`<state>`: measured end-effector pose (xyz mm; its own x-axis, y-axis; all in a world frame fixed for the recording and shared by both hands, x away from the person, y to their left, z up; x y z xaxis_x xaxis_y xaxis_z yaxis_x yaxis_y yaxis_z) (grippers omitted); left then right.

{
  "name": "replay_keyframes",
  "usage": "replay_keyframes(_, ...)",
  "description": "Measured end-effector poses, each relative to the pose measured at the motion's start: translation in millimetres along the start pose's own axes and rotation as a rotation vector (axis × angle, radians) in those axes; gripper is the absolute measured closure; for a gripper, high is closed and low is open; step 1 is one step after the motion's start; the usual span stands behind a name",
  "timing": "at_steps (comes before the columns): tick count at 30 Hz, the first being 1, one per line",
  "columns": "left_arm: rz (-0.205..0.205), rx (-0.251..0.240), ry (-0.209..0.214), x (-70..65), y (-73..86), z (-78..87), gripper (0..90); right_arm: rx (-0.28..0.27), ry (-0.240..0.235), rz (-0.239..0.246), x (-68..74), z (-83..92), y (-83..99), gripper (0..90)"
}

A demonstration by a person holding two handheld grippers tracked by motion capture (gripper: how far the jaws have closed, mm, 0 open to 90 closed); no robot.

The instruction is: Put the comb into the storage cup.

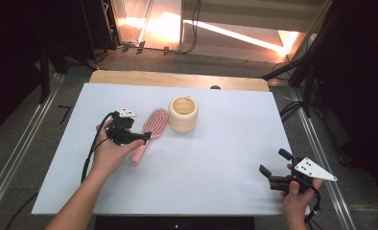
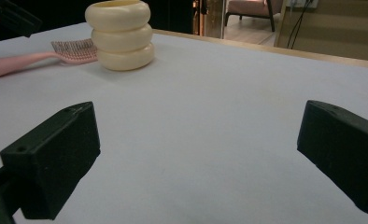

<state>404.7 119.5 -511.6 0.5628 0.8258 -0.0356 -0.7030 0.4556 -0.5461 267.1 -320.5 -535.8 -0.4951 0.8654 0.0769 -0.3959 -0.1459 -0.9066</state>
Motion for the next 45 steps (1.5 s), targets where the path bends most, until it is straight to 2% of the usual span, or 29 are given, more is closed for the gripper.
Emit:
replay_keyframes(3, 0.0, 0.027, -0.005, -0.8, -0.1, -2.2, 23.3, 0.0, 0.0, -0.002, 0.1, -0.2, 0.0, 0.0)
replay_keyframes(4, -0.012, 0.055, -0.025, -2.4, 0.1, -4.8, 24.0, 0.0, 0.0, -0.003, 0.0, -0.4, 0.0, 0.0)
replay_keyframes(5, -0.012, 0.055, -0.025, -2.4, 0.1, -4.8, 25.1, 0.0, 0.0, -0.003, 0.0, -0.4, 0.0, 0.0)
replay_keyframes(6, -0.019, 0.073, -0.053, -3.2, 0.0, -7.4, 26.9, 0.0, 0.0, -0.003, -0.1, -0.4, 0.0, 0.0)
replay_keyframes(7, -0.019, 0.073, -0.053, -3.2, 0.0, -7.4, 26.9, 0.0, 0.0, -0.003, -0.1, -0.4, 0.0, 0.0)
replay_keyframes(8, -0.019, 0.104, -0.054, -4.0, 0.6, -10.3, 27.1, -0.001, 0.001, -0.003, -0.2, -0.5, 0.0, 0.0)
replay_keyframes(12, -0.015, 0.14, -0.041, -5.2, 2.1, -14.4, 32.9, -0.001, 0.001, -0.003, -0.3, -0.5, 0.0, 0.0)
replay_keyframes(13, -0.023, 0.164, -0.046, -5.8, 3.5, -17.4, 33.7, -0.001, 0.002, -0.003, -0.6, -0.5, 0.0, 0.0)
replay_keyframes(22, -0.015, 0.229, -0.033, -8.5, 3.3, -25.1, 46.9, 0.002, 0.003, -0.01, -0.9, -0.8, 0.3, 0.0)
replay_keyframes(24, 0.0, 0.245, -0.007, -11.9, 2.1, -27.6, 49.2, 0.001, 0.004, -0.012, -1.1, -0.9, 0.3, 0.0)
replay_keyframes(27, 0.018, 0.262, 0.003, -13.4, 2.1, -29.7, 52.5, 0.0, 0.004, -0.013, -1.1, -1.0, 0.3, 0.0)
replay_keyframes(32, 0.028, 0.295, -0.043, -12.5, 2.8, -33.6, 58.0, 0.001, 0.008, -0.012, -1.7, -1.1, 0.4, 0.0)
replay_keyframes(37, 0.045, 0.324, -0.052, -13.1, 4.9, -35.9, 58.4, 0.002, 0.008, -0.012, -1.9, -1.3, 0.4, 0.0)
replay_keyframes(38, 0.043, 0.352, -0.069, -13.9, 8.3, -40.6, 59.5, 0.002, 0.008, -0.009, -1.9, -1.6, 0.4, 0.0)
replay_keyframes(45, 0.056, 0.359, -0.102, -15.4, 7.2, -41.7, 61.3, 0.002, 0.011, -0.011, -2.0, -1.9, 0.4, 0.0)
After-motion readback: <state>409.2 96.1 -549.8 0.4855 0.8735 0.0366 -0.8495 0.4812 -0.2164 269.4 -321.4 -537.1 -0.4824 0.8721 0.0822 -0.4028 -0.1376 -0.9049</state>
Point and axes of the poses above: each handheld gripper's, and its own axes: z roughly backward along the jaws, y roughly out of its underside, x roughly to its left, the point moved 8 cm from there along -z, roughly forward along the jaws, and after that the axes turned 8 degrees about x, right-handed, at the moved point
